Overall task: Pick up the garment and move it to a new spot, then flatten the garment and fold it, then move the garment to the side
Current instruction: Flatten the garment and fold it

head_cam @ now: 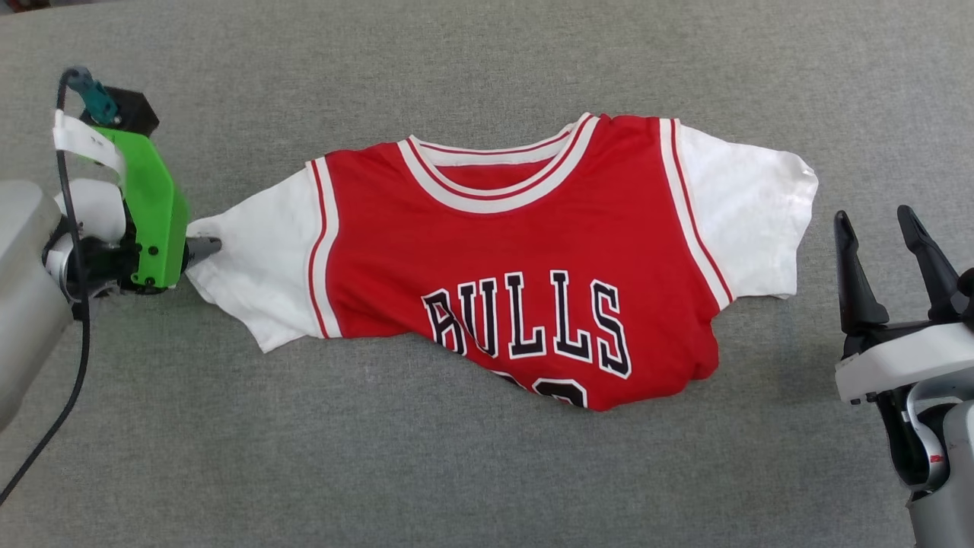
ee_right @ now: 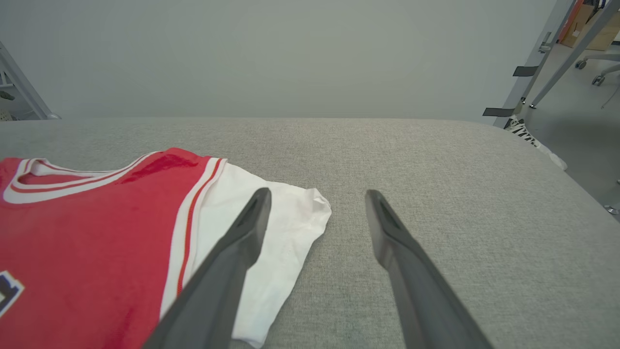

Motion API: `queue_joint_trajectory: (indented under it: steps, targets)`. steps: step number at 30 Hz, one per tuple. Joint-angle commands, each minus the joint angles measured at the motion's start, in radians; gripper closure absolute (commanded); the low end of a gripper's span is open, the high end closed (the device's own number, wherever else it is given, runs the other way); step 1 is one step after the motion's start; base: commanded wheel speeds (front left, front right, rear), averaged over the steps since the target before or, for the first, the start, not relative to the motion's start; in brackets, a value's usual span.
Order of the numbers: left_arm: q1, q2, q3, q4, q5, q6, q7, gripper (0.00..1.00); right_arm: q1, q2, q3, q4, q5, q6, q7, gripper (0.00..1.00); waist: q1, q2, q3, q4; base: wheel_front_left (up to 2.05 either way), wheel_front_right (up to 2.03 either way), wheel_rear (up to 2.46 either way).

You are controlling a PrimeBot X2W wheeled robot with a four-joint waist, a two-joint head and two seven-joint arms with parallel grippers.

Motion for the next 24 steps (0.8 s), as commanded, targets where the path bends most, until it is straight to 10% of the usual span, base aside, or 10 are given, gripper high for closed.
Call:
queue_joint_trajectory:
  steps: [1, 5, 6, 7, 8, 24]
  targets:
    - [0.032, -0.001, -0.011, 0.006, 0.004, -0.003, 0.017, 0.0, -0.016, -0.001, 0.001, -0.002, 0.0, -0.001, -0.005, 0.0, 0.0, 0.0, 0.011, -0.009, 0.0, 0.0, 0.0]
    - [0.078, -0.014, -0.024, 0.006, 0.01, -0.003, 0.018, 0.0, -0.019, 0.001, -0.003, -0.001, -0.004, -0.001, -0.006, 0.0, 0.0, 0.0, 0.017, -0.007, 0.0, 0.0, 0.0]
    - [0.087, -0.018, -0.027, 0.009, 0.014, -0.003, 0.017, 0.19, -0.02, 0.0, -0.005, 0.0, -0.005, -0.001, -0.005, 0.0, 0.0, 0.0, 0.016, -0.003, 0.0, 0.0, 0.0]
    - [0.092, -0.019, -0.03, 0.009, 0.021, -0.003, 0.016, 0.95, -0.022, -0.001, -0.005, 0.0, -0.005, -0.001, -0.003, 0.0, 0.0, 0.0, 0.015, -0.002, 0.0, 0.0, 0.0]
    - [0.095, -0.022, -0.032, -0.002, 0.03, -0.003, -0.02, 1.0, -0.031, -0.012, -0.005, -0.002, -0.006, -0.001, 0.002, 0.0, 0.0, 0.0, 0.007, 0.009, 0.0, 0.0, 0.0]
    - [0.046, 0.042, 0.02, -0.221, 0.138, 0.02, -0.378, 1.0, -0.253, -0.324, 0.114, -0.064, 0.067, -0.001, 0.268, 0.0, 0.0, 0.0, -0.057, 0.068, 0.0, 0.0, 0.0]
